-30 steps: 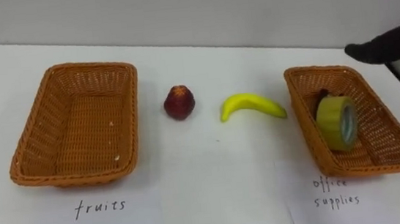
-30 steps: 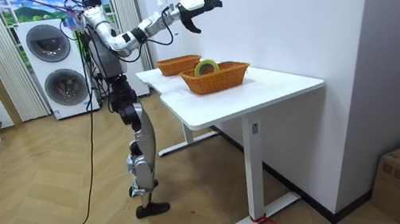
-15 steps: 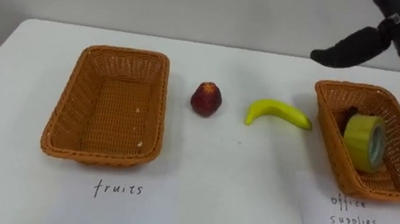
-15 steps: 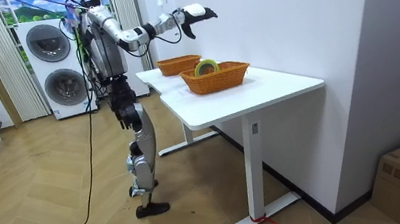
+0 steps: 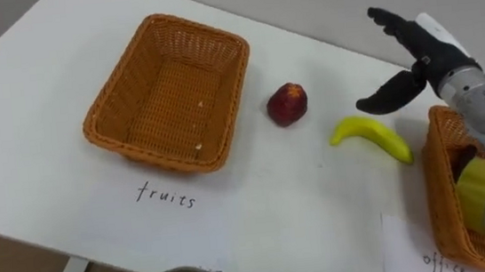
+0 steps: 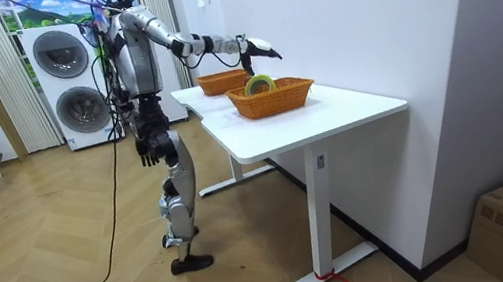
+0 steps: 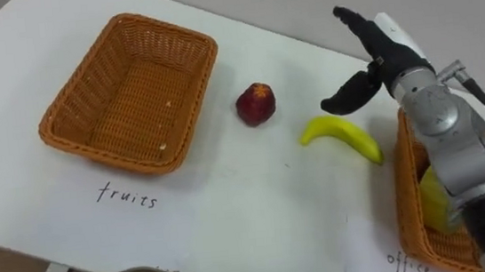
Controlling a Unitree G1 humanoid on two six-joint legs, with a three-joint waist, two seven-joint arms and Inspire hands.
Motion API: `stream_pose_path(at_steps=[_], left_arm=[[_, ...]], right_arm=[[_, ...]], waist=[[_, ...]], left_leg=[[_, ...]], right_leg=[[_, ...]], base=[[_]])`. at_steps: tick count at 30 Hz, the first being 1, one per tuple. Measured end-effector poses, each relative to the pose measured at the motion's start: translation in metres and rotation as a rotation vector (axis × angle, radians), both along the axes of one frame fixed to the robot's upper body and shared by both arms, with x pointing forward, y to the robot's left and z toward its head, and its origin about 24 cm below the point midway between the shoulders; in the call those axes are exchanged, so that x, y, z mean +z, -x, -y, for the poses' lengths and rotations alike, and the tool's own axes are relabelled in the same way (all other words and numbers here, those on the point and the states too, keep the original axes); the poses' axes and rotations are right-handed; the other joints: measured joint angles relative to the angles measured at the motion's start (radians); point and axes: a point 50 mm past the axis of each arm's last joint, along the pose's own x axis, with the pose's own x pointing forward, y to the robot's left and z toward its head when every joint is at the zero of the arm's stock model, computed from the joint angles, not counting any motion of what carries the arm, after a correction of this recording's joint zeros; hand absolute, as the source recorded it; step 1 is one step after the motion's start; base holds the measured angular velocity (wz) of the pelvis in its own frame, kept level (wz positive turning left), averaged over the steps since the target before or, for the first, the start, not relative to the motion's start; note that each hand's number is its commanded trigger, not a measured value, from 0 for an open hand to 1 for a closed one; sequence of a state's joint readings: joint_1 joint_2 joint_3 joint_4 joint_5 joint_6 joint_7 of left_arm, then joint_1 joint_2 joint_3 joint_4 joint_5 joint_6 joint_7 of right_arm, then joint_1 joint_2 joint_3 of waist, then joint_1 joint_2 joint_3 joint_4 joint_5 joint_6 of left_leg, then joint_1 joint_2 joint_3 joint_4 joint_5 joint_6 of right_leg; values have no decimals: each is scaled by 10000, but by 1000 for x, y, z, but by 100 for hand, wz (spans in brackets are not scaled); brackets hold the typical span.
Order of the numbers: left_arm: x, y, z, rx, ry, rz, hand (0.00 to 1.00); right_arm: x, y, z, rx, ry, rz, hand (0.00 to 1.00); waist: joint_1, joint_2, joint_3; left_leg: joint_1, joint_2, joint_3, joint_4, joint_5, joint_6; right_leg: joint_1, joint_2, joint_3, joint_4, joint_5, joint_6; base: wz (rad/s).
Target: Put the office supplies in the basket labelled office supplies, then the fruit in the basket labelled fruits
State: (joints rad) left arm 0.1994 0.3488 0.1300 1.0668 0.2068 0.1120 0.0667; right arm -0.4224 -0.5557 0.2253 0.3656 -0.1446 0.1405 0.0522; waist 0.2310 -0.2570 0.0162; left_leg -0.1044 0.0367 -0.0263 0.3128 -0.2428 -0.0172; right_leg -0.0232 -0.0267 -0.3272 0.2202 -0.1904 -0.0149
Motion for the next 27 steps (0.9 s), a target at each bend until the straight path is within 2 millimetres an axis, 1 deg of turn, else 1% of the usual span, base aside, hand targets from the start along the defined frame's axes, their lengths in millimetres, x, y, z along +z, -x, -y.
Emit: stream_pose_path(at_steps=[4, 7, 9, 12, 13, 19, 27], left_arm=[[-2, 1, 3, 6, 55, -81, 0], [-3, -2, 5, -181, 106, -104, 0], [-3, -4, 6, -339, 133, -135, 0], [-3, -7, 8, -502, 156, -95, 0], [-3, -10, 8, -555, 158, -56, 0], [-2, -26, 9, -828, 151, 323, 0], [-2, -26, 9, -838, 151, 291, 0]], right_arm=[[-9, 0, -2, 25, -77, -355, 0], [-17, 1, -3, 22, -206, -695, 0], [-20, 1, -5, 107, -243, -803, 0], [-21, 2, -7, 227, -335, -833, 0], [-22, 2, -8, 283, -303, -843, 0], [-22, 2, -8, 372, -195, -875, 0], [-23, 3, -9, 569, -140, -1103, 0]], waist=[[50, 107, 80], [112, 121, 85], [117, 154, 104], [119, 162, 85], [111, 149, 63], [112, 128, 39], [-19, 86, 7]], left_leg=[[-343, 3, -82, 160, -1, -8], [-509, 14, -80, 159, 6, -18], [-555, 18, -80, 176, 7, -18], [-583, 21, -77, 248, 7, -20], [-584, 21, -74, 248, 8, -19], [-584, 26, -47, 242, 11, -20], [-499, 26, -39, 242, 13, -21]], right_leg=[[-141, -7, -207, 1, 2, -3], [-285, -11, -252, 8, 17, -28], [-323, -9, -254, 9, 21, -35], [-351, -7, -254, 9, 23, -38], [-356, -8, -253, 9, 23, -38], [-363, -13, -257, 6, 23, -38], [-286, -14, -242, 1, 24, -37]], base=[[14], [6], [0], [0], [0], [0], [0]])
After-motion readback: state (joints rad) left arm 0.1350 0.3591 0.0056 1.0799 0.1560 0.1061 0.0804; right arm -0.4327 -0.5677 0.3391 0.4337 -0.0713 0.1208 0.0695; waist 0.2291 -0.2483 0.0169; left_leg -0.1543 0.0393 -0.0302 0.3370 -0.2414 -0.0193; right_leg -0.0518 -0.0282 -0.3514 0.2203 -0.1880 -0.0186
